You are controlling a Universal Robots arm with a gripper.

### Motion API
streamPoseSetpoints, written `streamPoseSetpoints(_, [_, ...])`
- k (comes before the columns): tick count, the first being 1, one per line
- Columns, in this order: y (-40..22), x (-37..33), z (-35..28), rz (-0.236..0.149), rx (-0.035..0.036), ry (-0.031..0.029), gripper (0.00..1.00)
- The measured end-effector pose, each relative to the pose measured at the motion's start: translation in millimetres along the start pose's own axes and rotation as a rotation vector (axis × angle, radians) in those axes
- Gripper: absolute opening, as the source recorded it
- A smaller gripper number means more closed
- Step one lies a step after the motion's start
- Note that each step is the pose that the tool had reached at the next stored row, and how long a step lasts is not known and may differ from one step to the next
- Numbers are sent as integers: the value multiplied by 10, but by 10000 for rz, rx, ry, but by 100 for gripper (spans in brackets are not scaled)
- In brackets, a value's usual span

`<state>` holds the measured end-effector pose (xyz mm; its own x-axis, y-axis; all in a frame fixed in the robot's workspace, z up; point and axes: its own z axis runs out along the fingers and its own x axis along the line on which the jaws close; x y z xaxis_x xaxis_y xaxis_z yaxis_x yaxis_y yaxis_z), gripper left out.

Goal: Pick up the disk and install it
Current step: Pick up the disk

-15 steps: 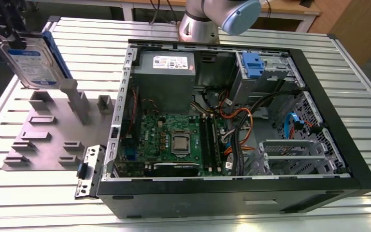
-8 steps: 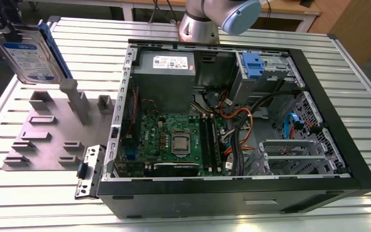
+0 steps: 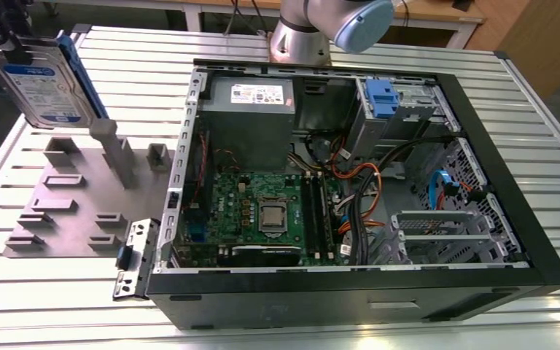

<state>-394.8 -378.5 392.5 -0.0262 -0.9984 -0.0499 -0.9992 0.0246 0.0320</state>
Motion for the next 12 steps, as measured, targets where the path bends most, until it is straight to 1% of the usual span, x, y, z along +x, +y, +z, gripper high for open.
streamPoseSetpoints(4, [0,-1,0,1,0,9,35])
streamPoseSetpoints(6, [0,-2,-19,2,-2,10,35])
streamPoseSetpoints(9, [3,-5,-83,2,0,9,35])
streamPoseSetpoints(12, [6,-10,-173,2,-1,9,35])
